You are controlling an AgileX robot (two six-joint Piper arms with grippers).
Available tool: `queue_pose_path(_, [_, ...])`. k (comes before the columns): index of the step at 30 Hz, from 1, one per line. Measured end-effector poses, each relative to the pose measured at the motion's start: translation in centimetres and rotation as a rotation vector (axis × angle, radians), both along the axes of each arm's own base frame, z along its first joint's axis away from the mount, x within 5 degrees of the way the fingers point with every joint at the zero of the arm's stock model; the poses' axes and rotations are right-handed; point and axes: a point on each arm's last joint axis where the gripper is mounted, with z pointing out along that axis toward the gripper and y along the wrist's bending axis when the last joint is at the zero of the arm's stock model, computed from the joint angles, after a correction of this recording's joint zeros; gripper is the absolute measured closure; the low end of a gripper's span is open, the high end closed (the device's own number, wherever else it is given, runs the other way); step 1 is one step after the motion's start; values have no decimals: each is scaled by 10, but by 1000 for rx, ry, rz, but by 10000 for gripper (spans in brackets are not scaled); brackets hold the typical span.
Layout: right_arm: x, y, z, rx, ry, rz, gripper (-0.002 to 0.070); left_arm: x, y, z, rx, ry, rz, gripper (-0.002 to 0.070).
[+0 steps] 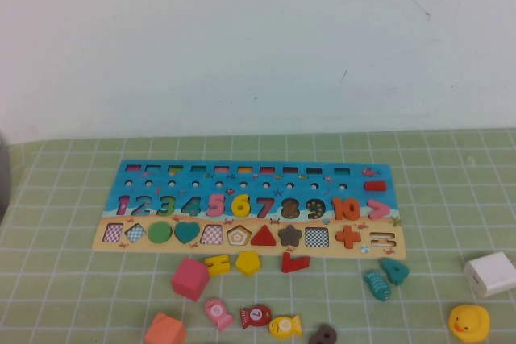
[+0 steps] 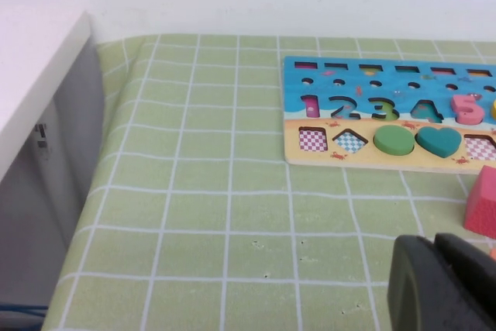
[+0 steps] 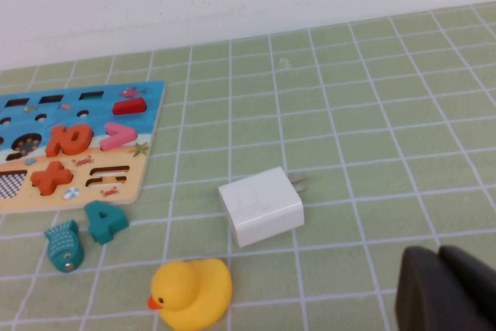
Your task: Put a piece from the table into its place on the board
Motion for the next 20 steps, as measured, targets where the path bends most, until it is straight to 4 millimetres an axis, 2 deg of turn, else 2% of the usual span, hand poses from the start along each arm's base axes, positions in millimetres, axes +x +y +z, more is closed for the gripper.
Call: queue_pose_path(20, [0, 0, 0, 0, 0, 0, 678, 0, -1, 0, -12, 1, -5, 676])
